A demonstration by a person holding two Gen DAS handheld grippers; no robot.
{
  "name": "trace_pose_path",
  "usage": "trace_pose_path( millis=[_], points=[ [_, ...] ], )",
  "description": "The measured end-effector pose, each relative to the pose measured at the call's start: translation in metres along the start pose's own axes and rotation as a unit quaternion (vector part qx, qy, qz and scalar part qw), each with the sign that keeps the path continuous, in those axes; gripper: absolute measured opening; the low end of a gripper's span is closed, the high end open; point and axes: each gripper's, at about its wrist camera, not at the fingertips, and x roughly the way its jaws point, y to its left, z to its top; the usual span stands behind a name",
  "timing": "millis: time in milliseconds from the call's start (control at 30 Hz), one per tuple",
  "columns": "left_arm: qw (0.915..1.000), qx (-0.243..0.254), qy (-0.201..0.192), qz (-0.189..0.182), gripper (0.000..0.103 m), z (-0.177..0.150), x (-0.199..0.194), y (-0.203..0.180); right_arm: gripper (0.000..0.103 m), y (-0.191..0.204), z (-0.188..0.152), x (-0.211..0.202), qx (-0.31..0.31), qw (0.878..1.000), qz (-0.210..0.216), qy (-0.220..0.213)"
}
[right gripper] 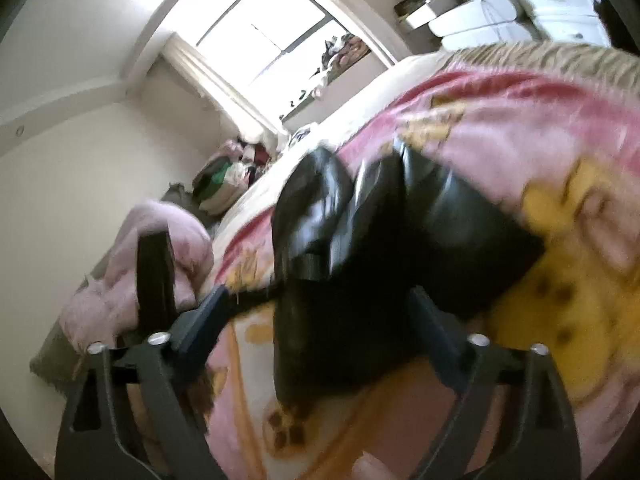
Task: Fold large clothes
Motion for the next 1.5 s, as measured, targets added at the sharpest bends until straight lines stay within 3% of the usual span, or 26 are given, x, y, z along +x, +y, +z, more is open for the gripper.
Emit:
trace_pose_path(
  millis=[167,300,367,400,433,533,600,767,900,1033,1200,1300,1400,1467,1500],
  points=[
    [1.0,-0.001,-0.002,-0.006,0.038,-0.001,-0.003,0.004,0.094,-0.003,0.058,0.039,0.012,0.996,-0.005,0.089],
    [1.0,0.001,-0.001,-0.008,0.038,-0.001,-0.005,0.004,0.094,0.022,0.083,0.091,-0.066,0.983,-0.057,0.163],
    [1.0,0.001,-0.001,-0.007,0.038,0.0,-0.004,0.005,0.059,0.032,0.08,0.114,-0.102,0.974,-0.071,0.19],
    [1.0,0.001,-0.002,-0.005,0.038,0.0,-0.004,0.005,0.022,0.036,0.077,0.118,-0.12,0.972,-0.073,0.189],
    [1.0,0.0,-0.002,-0.003,0.038,0.0,-0.005,0.005,0.019,0.045,0.074,0.123,-0.163,0.966,-0.088,0.18],
    [0.9995,-0.005,-0.018,-0.025,0.04,0.001,-0.018,0.005,0.015,0.059,0.072,0.113,-0.199,0.964,-0.079,0.159],
    [0.9986,-0.009,-0.039,-0.036,0.052,0.004,-0.033,0.004,0.015,0.064,0.083,0.095,-0.206,0.968,-0.052,0.13],
    [0.9977,-0.007,-0.05,-0.046,0.061,0.011,-0.041,-0.008,0.015,0.032,0.122,0.062,-0.188,0.978,-0.041,0.083],
    [0.9989,-0.011,-0.014,-0.044,0.066,0.005,-0.014,-0.016,0.015,-0.018,0.118,0.07,-0.143,0.98,-0.068,0.119],
    [0.9992,-0.005,0.013,-0.037,0.075,-0.005,0.006,-0.024,0.016,-0.06,0.093,0.082,-0.102,0.981,-0.078,0.145],
    [0.9989,-0.006,0.024,-0.041,0.078,-0.007,0.014,-0.025,0.018,-0.077,0.082,0.076,-0.084,0.983,-0.079,0.143],
    [0.9988,-0.007,0.027,-0.04,0.078,-0.007,0.017,-0.026,0.023,-0.077,0.078,0.076,-0.106,0.979,-0.105,0.142],
    [0.9988,-0.007,0.028,-0.039,0.079,-0.008,0.018,-0.027,0.034,-0.073,0.077,0.075,-0.107,0.978,-0.118,0.137],
    [0.9989,-0.006,0.028,-0.037,0.081,-0.008,0.019,-0.028,0.06,-0.071,0.081,0.068,-0.107,0.978,-0.118,0.132],
    [0.9989,-0.007,0.027,-0.037,0.081,-0.007,0.019,-0.027,0.081,-0.07,0.083,0.063,-0.102,0.98,-0.111,0.127]
  ],
)
